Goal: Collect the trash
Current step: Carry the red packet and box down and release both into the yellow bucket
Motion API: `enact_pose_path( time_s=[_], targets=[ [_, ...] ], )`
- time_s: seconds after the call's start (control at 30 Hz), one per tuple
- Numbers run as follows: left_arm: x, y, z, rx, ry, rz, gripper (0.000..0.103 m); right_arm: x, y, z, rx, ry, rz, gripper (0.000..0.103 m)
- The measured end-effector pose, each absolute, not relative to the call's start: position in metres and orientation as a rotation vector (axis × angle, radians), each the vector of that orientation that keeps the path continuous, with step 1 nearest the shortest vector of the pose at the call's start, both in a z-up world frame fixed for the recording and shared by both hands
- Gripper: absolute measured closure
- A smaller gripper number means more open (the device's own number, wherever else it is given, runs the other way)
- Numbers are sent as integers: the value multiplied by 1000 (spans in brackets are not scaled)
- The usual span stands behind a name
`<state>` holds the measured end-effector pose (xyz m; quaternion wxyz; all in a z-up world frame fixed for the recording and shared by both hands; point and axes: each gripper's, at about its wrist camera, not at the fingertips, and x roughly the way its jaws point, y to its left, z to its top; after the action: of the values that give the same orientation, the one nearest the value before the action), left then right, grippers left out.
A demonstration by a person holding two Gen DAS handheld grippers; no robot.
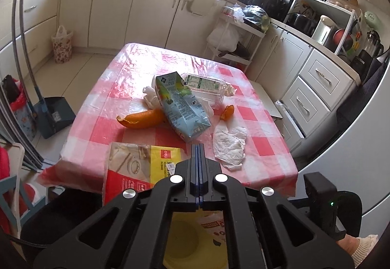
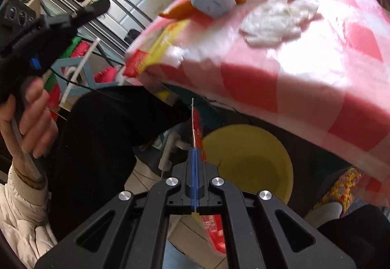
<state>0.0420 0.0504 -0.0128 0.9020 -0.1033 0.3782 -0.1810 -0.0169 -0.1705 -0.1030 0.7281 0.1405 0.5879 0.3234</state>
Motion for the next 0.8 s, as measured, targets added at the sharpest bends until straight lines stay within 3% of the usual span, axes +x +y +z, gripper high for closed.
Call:
enact_pose_path(
  time_s=[0.07, 0.17, 0.27, 0.3, 0.37, 0.4, 0.43, 0.8],
  targets=[
    [50, 52, -20, -200, 791, -361, 102, -18, -171, -107, 310, 1302, 698, 96],
    [67, 58, -37, -208, 852, -331, 102, -20, -174, -107, 328, 1304, 671, 55],
    [64, 63, -42, -198, 885, -318, 101, -20, -176, -107, 321, 1304, 662, 54],
    [61, 65, -44, -210, 904, -325, 96, -19, -178, -107, 322, 1303, 657, 54],
    [48, 77, -50, -323, 961, -359, 76, -16, -179, -105, 335, 1301, 654, 54],
    [41, 80, -54, -354, 979, -358, 58, -16, -180, -105, 342, 1297, 656, 54],
    [35, 81, -59, -370, 993, -359, 54, -15, -180, -103, 346, 1294, 658, 54],
    [47, 114, -123, -904, 1092, -286, 50, -18, -177, -95, 343, 1273, 695, 54]
  ],
)
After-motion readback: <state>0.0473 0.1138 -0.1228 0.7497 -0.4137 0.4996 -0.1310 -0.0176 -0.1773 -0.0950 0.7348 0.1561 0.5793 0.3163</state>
